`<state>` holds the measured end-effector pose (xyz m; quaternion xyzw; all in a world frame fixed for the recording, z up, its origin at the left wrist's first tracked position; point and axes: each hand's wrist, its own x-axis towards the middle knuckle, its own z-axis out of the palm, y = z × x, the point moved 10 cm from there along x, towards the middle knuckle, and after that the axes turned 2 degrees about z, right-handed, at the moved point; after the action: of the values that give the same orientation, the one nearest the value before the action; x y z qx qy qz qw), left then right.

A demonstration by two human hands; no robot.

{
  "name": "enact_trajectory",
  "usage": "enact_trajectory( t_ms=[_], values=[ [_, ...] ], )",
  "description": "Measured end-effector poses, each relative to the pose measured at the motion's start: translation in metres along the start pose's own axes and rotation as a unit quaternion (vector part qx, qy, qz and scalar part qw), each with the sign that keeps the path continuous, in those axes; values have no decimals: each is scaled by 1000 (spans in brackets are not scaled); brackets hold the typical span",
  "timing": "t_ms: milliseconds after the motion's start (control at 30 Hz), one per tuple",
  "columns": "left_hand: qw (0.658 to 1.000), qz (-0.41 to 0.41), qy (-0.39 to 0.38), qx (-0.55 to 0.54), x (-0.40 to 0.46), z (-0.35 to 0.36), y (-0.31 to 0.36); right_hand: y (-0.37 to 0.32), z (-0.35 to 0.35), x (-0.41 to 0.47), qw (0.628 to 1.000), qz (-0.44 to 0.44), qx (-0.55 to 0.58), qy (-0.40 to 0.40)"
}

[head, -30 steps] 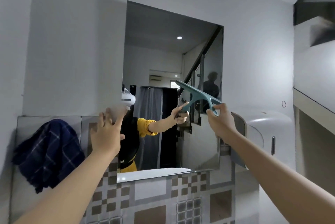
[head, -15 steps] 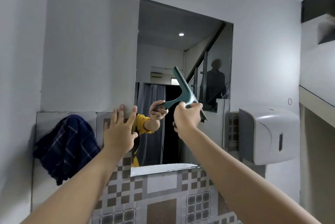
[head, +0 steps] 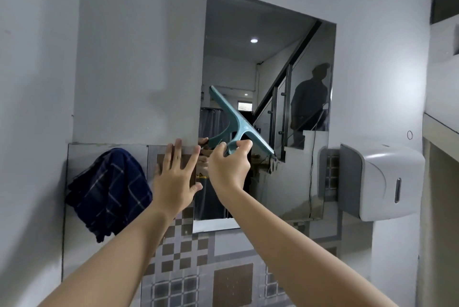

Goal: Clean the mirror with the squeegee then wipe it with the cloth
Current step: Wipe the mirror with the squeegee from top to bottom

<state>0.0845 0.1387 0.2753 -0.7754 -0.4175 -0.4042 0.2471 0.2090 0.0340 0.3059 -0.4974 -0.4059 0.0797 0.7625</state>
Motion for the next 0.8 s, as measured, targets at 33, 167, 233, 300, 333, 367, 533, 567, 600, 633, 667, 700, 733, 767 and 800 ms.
enact_trajectory(
  t_ms=[33, 167, 233, 300, 333, 367, 533, 567, 600, 633, 667, 700, 733, 767, 800],
  values=[
    [1000, 4, 1, 1, -1, 1, 0, 1, 0, -3, 1000, -17, -14, -11],
    [1000, 7, 4, -5, -5, 4, 0, 4, -6, -12, 987, -100, -116, -49],
    [1000, 3, -2, -12, -9, 9, 0, 7, -10, -14, 972, -149, -167, -68],
    [1000, 1, -7, -4, -14, 13, 1, 10, -18, -11, 956, -190, -211, -74],
    [1000, 2, -11, 1, -18, 15, 2, 11, -22, -8, 947, -209, -232, -76],
    [1000, 3, -14, 3, -20, 17, 3, 12, -27, -3, 936, -231, -253, -78],
    [1000, 18, -3, 4, -24, 21, 0, 15, -53, 27, 870, -327, -354, -104],
    [1000, 20, 0, 2, -24, 21, -1, 16, -58, 34, 856, -343, -372, -110],
    [1000, 21, 2, -1, -23, 22, -1, 17, -64, 40, 841, -357, -390, -116],
    [1000, 21, 4, -5, -23, 23, -2, 18, -69, 46, 827, -370, -405, -122],
    [1000, 21, 6, -8, -23, 23, -2, 19, -75, 52, 817, -380, -415, -127],
    [1000, 21, 7, -9, -23, 23, -3, 20, -81, 58, 809, -389, -422, -129],
    [1000, 22, 8, -8, -23, 24, -3, 20, -88, 64, 802, -397, -428, -129],
    [1000, 23, 7, -4, -23, 24, -3, 20, -94, 71, 793, -406, -435, -131],
    [1000, 22, 6, 0, -23, 24, -3, 21, -99, 77, 784, -416, -441, -134]
  ],
)
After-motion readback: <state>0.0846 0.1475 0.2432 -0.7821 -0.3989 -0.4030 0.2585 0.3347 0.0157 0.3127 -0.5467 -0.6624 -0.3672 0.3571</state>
